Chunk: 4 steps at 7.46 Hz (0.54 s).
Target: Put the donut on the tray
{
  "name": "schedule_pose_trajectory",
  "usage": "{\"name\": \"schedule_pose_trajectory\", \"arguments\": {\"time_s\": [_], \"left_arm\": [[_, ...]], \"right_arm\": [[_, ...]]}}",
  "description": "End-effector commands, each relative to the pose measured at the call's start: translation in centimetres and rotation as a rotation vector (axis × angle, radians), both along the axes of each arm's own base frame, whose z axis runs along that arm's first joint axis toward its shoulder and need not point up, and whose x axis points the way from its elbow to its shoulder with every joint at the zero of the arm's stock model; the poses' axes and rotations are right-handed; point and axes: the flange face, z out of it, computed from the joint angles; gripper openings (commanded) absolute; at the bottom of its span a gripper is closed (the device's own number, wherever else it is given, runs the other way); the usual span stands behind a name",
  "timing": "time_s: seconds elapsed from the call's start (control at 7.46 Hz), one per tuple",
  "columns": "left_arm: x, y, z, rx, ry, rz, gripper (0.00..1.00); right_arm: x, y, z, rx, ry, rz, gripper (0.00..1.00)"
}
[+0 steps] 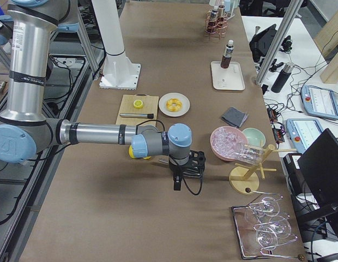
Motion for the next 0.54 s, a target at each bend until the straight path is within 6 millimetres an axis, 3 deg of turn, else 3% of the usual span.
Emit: {"name": "schedule_pose_trajectory", "arguments": {"time_s": [0.0, 0.4], "left_arm": [[0.03, 0.0, -0.09, 0.001, 0.0, 0.001, 0.98], [-0.04, -0.09, -0.52, 0.008, -0.001, -0.001, 0.98]], "right_arm": [[-0.04, -0.2, -0.08, 0.0, -0.001, 0.001, 1.0], [-0.19, -0.04, -0.12, -0.002, -0.022, -0.003, 1.0]]}}
